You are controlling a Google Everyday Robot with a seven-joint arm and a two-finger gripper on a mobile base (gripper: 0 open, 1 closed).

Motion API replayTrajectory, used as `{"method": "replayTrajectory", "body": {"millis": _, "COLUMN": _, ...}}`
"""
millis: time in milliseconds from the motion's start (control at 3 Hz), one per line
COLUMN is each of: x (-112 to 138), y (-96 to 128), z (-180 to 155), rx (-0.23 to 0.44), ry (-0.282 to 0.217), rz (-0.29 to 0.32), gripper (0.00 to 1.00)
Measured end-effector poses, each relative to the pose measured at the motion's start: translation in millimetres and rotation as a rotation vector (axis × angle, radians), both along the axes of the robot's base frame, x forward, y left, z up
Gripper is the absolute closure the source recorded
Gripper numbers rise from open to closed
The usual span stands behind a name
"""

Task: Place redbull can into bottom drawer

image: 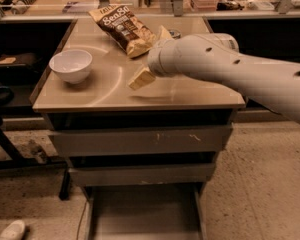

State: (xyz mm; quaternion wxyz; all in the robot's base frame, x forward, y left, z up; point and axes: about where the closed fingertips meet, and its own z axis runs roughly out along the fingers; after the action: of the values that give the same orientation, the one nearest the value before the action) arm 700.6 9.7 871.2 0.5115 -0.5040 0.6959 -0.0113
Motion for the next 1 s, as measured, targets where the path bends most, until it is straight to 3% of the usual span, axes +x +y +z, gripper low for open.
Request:
{"method": "replayTrajectory", "body": {"millis": 333, "x": 0.0, "y": 0.0, "z": 4.1, "rx": 0.0, "ry": 0.0, "rz": 0.0, "gripper": 0.0}}
{"method": "replayTrajectory", "body": {"millis": 1000, "x": 7.8, "y": -61.7, "z": 77.1, "rx": 0.054, "ry": -0.122, "rz": -0.072, "gripper": 0.0}}
